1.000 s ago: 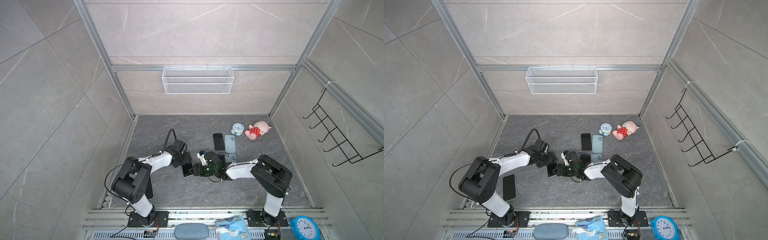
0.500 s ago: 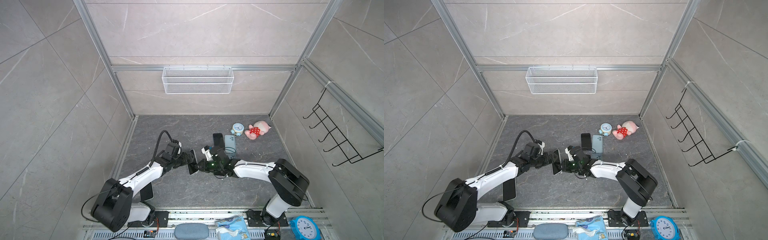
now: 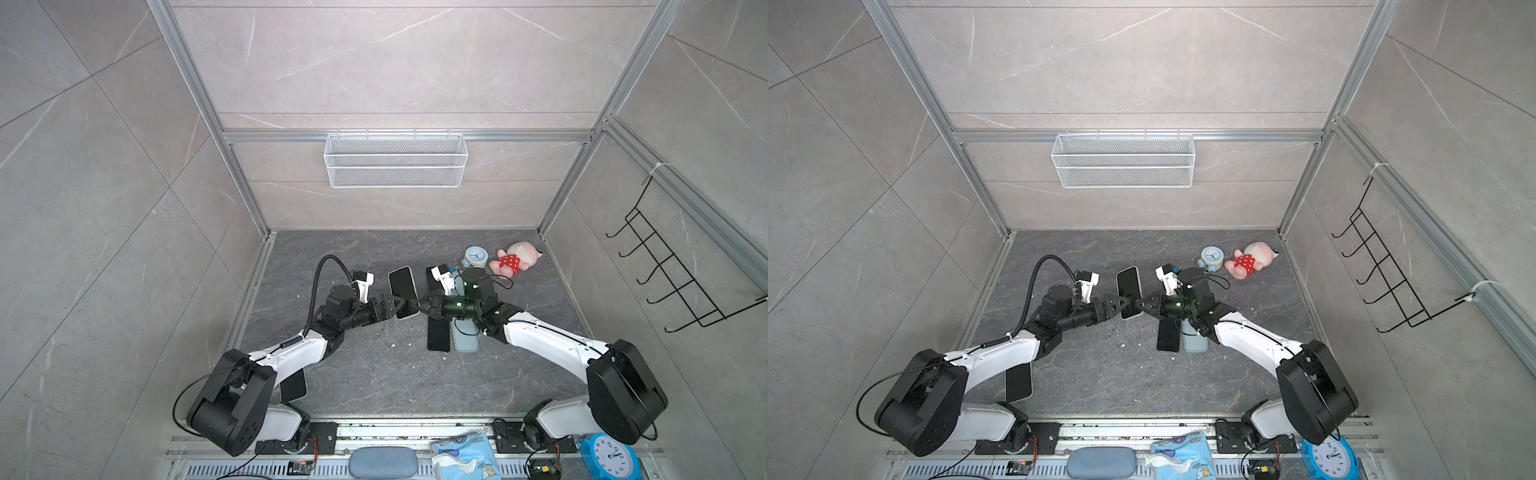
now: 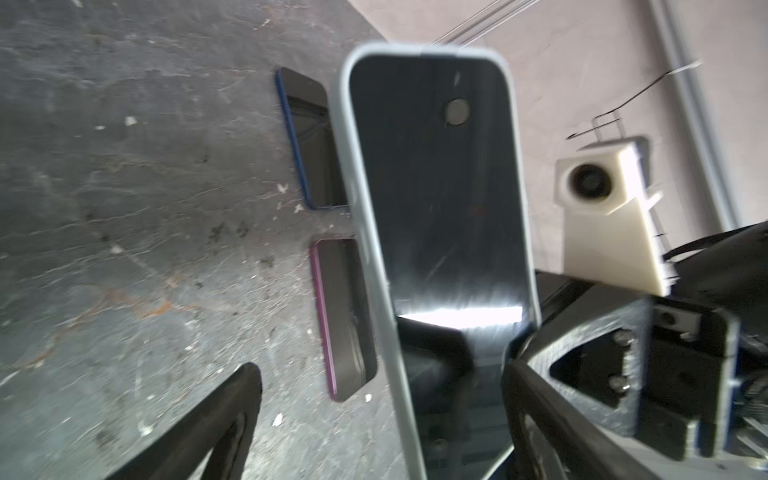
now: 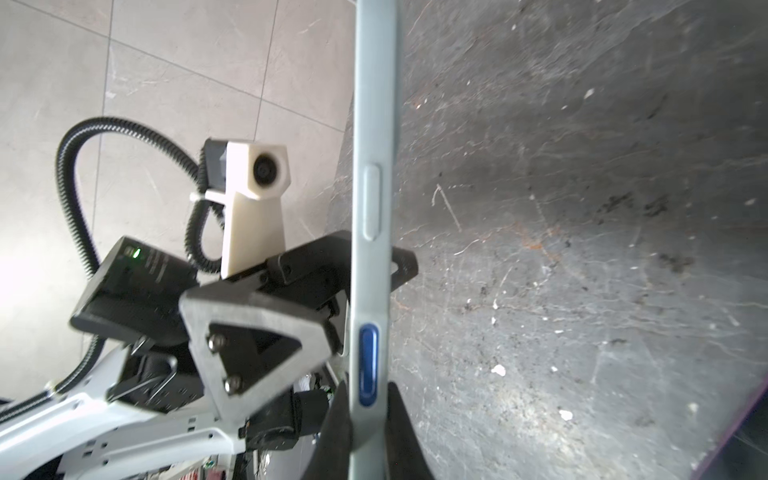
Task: Take the phone out of the phone case
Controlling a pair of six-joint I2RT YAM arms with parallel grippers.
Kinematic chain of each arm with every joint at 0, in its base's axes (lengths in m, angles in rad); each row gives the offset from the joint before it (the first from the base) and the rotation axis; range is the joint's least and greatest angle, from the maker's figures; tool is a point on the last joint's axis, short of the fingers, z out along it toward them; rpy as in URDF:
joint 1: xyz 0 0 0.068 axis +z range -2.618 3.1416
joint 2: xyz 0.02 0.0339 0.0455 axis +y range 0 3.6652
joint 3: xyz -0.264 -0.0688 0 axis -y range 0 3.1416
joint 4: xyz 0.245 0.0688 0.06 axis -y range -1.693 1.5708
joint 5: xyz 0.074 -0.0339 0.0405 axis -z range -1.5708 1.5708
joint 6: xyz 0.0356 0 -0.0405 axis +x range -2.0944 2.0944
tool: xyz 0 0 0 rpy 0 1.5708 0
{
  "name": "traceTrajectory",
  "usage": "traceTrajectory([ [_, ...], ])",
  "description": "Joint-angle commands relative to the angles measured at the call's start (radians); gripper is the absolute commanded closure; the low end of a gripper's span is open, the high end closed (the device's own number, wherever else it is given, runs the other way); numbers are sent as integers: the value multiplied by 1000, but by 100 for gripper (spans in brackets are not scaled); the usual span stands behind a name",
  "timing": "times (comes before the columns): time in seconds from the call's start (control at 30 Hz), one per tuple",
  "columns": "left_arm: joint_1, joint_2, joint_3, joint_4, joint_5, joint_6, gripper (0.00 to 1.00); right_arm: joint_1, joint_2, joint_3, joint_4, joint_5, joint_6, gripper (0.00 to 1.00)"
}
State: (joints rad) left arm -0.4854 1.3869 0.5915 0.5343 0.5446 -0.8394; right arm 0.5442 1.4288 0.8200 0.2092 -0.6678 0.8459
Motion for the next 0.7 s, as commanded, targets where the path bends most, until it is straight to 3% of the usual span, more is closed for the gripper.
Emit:
traceTrajectory([
  [0.0, 33, 23, -3, 222, 115, -60, 10, -4, -41, -23, 96, -77, 20, 100],
  [0.37, 74, 134, -46, 592, 274, -191, 27, -17, -78, -98, 274, -140, 121, 100],
  [0.67, 93, 241, -28, 754, 311, -279, 56, -17, -67, -131, 357, -175, 163, 100],
])
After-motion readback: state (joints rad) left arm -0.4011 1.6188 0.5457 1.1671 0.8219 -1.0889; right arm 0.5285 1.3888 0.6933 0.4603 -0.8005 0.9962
